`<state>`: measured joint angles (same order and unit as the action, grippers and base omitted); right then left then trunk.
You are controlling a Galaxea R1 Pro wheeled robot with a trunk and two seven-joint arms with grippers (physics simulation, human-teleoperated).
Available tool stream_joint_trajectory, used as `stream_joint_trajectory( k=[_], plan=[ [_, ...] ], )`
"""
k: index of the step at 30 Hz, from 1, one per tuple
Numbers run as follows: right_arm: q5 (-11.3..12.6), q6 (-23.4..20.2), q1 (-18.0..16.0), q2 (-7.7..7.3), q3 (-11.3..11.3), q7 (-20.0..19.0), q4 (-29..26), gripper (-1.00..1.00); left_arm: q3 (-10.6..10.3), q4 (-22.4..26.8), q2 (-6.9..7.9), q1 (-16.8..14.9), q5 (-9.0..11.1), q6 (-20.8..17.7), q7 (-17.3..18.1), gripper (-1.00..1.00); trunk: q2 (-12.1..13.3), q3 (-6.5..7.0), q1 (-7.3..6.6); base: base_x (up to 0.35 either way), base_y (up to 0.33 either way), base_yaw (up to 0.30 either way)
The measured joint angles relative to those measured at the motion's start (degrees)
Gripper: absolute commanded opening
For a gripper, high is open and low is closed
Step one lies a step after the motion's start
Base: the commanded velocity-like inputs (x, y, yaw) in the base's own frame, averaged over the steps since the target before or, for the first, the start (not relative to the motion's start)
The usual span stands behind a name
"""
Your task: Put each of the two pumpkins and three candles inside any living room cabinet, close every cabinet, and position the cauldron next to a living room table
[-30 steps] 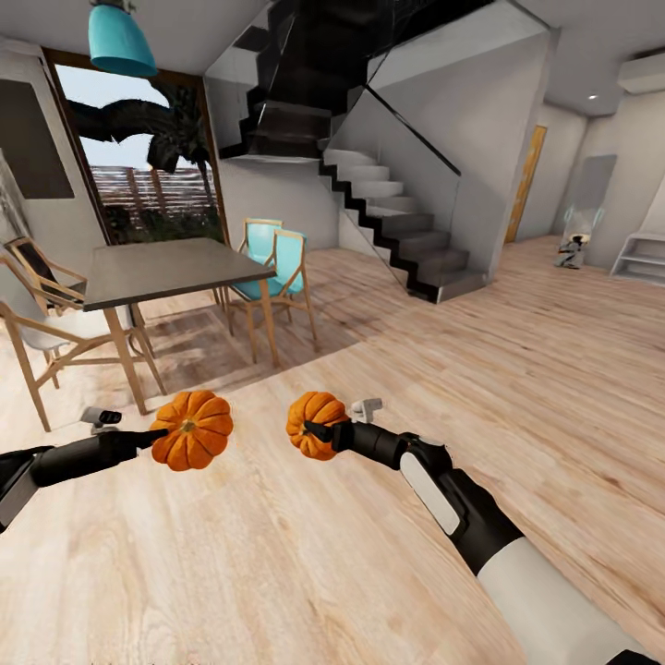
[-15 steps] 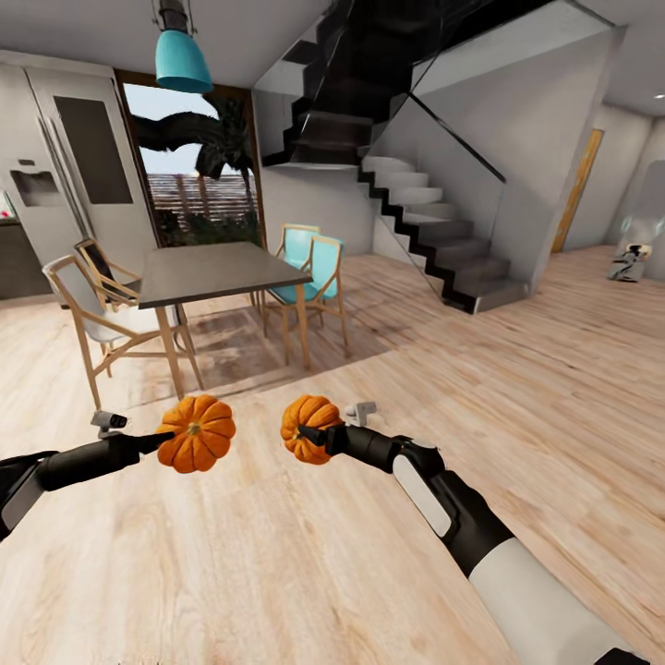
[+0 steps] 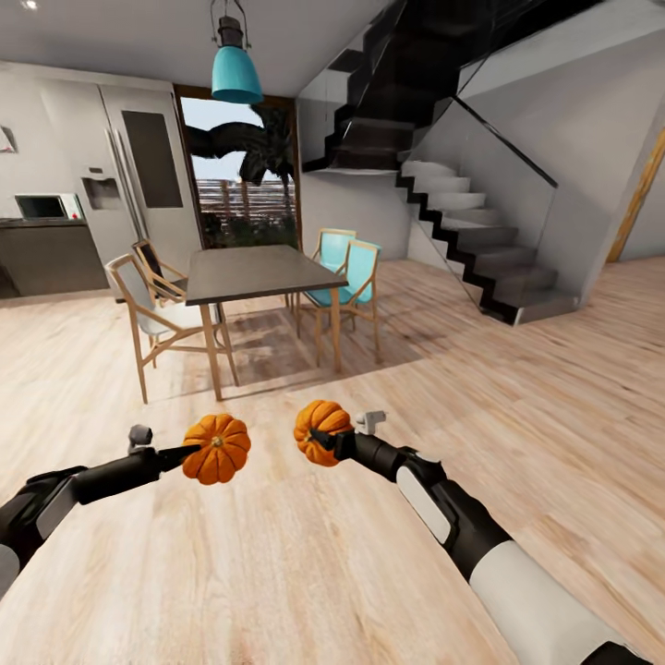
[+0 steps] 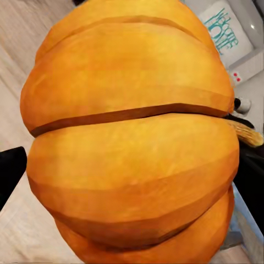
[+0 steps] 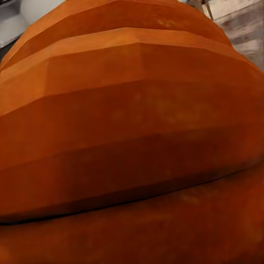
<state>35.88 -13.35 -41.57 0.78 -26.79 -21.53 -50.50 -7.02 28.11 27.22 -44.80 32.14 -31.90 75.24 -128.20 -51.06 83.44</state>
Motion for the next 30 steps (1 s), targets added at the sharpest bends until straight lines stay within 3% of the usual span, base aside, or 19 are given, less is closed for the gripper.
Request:
stream_joint_trajectory(
  k=[16,20,22,24,30],
  plan=[
    [-0.3,0.7,0.0,-0.50,0.0,2.3,0.7,-1.00,-0.1,-0.3,-0.47,0.0,0.1,0.1,-1.8,-1.00,0.0,0.68,0.00,0.000,0.000,0.263],
    [-4.1,0.8,0.0,-0.17,0.0,2.5,1.7,-1.00,-0.1,-0.3,-0.44,0.0,0.1,0.1,-1.8,-1.00,0.0,0.85,0.00,0.000,0.000,0.263],
    [-6.5,0.8,0.0,0.00,0.0,4.6,1.8,-1.00,0.0,-0.3,-0.35,0.0,0.1,0.0,-1.7,-1.00,0.0,0.94,0.00,0.000,0.000,0.263],
    [-7.1,0.8,0.0,0.06,0.0,7.0,1.8,-1.00,0.0,-0.3,-0.20,0.0,0.1,0.0,-1.6,-1.00,0.0,1.02,0.00,0.000,0.000,0.264],
    [-7.0,0.9,0.0,0.17,0.0,8.1,1.8,-1.00,0.0,-0.3,-0.06,0.0,0.2,-0.2,-1.5,-1.00,0.0,1.28,0.00,0.000,0.000,0.265]
  ],
)
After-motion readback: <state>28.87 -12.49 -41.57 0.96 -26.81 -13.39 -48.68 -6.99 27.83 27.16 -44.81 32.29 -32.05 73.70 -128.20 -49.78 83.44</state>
